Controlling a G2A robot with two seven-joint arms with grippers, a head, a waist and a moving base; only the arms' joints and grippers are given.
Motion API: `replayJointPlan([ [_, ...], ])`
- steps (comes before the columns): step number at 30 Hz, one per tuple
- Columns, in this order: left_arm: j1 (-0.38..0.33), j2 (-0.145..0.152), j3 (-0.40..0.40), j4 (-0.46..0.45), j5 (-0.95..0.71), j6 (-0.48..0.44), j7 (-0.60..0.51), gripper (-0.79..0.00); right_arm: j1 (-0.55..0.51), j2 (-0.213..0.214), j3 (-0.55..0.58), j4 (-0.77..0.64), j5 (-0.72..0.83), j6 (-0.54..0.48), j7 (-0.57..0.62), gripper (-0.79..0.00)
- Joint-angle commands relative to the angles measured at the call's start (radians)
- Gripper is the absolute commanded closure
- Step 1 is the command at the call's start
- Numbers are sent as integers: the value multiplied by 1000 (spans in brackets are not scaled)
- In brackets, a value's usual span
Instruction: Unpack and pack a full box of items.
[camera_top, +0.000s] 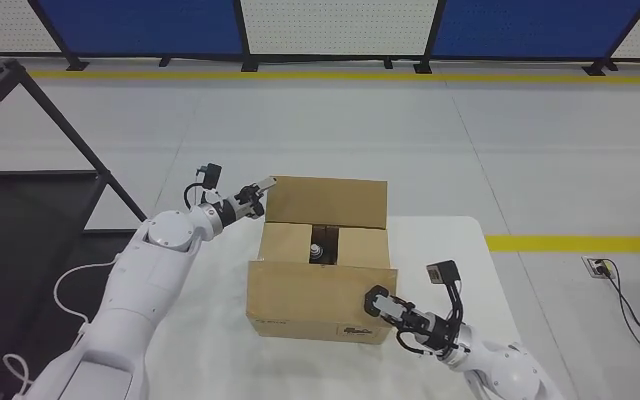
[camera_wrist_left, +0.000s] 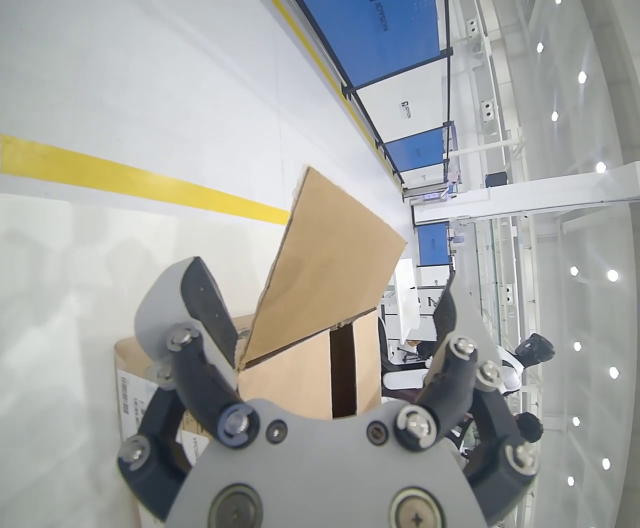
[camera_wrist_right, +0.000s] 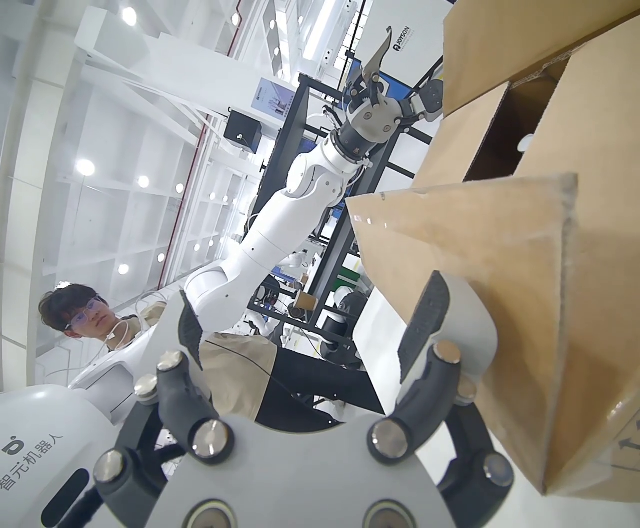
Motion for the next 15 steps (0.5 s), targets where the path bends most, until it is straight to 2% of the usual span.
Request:
replayJointPlan([
  [1,-2,-5,-4,9,-9,-15,-8,-785,6,-1,-4,4,1,5,3,-785],
  [7,-10,-12,-22,32,-41,-66,-38,-785,33,-7,-21,21,2,19,13,-785],
  [15,-11,-5,-44,43,-59,-142,-131,-785,61,-15,-38,45,8,23,22,-785],
])
